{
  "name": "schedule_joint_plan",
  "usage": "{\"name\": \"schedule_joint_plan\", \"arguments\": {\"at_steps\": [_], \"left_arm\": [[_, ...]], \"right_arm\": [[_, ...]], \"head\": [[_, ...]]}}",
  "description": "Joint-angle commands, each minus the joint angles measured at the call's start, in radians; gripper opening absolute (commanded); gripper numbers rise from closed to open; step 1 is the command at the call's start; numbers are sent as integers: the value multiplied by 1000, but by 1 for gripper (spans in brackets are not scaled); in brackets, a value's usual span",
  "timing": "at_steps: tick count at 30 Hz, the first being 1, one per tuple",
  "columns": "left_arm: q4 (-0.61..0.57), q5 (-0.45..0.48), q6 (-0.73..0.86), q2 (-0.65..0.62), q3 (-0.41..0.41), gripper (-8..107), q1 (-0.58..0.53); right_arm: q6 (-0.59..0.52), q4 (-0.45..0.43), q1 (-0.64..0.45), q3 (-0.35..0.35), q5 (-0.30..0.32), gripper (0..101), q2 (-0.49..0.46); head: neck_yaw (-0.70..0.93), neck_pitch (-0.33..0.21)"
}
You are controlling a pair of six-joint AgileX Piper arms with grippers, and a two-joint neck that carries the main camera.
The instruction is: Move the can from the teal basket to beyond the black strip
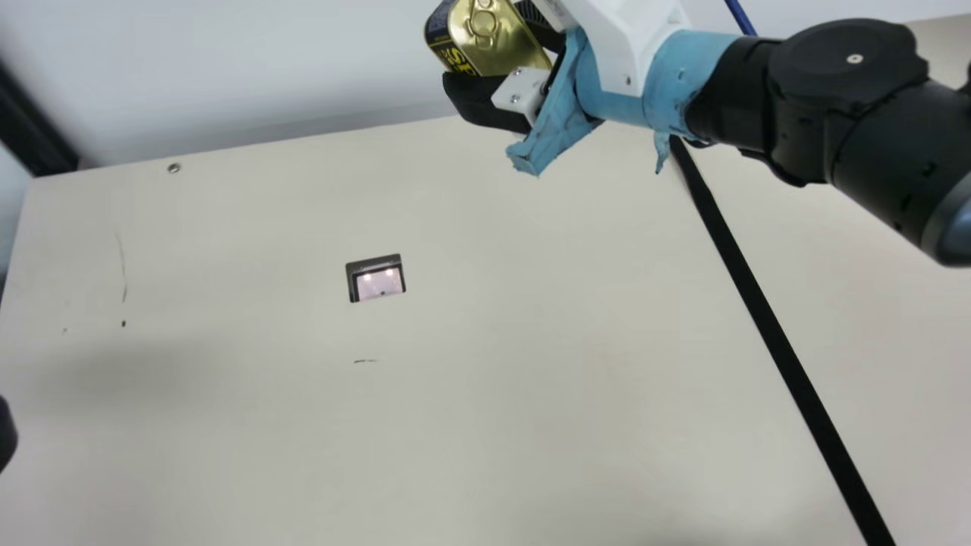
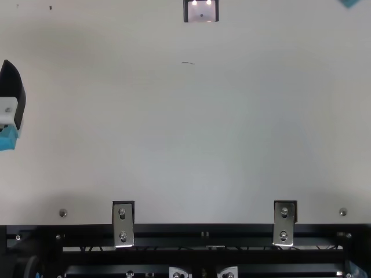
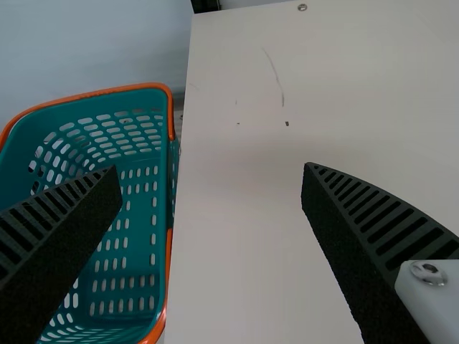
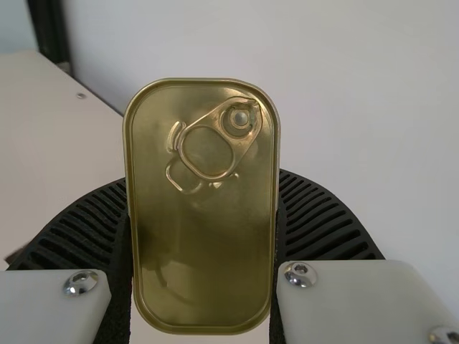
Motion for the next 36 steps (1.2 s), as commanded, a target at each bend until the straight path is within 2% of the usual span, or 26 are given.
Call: {"name": "schedule_joint_plan", "arguments": {"at_steps": [1, 9, 13, 18, 23, 29, 36], "left_arm": [[0, 0, 0, 0, 0, 90, 0], [0, 0, 0, 0, 0, 90, 0], [0, 0, 0, 0, 0, 90, 0], [0, 0, 0, 0, 0, 90, 0], [0, 0, 0, 0, 0, 90, 0], [0, 0, 0, 0, 0, 90, 0], [0, 0, 0, 0, 0, 90, 0]], "right_arm": [[59, -69, -34, 32, -20, 0, -35], [226, -257, -164, 146, -60, 0, -167], [329, -403, -256, 196, -27, 0, -209], [438, -580, -378, 193, 101, 0, -245], [479, -691, -479, 149, 249, 0, -253], [417, -744, -607, 95, 410, 0, -227], [292, -812, -744, 68, 526, 0, -178]], "head": [[-55, -58], [-90, -63], [-90, -63], [-90, -63], [-90, -63], [-90, -63], [-90, -63]]}}
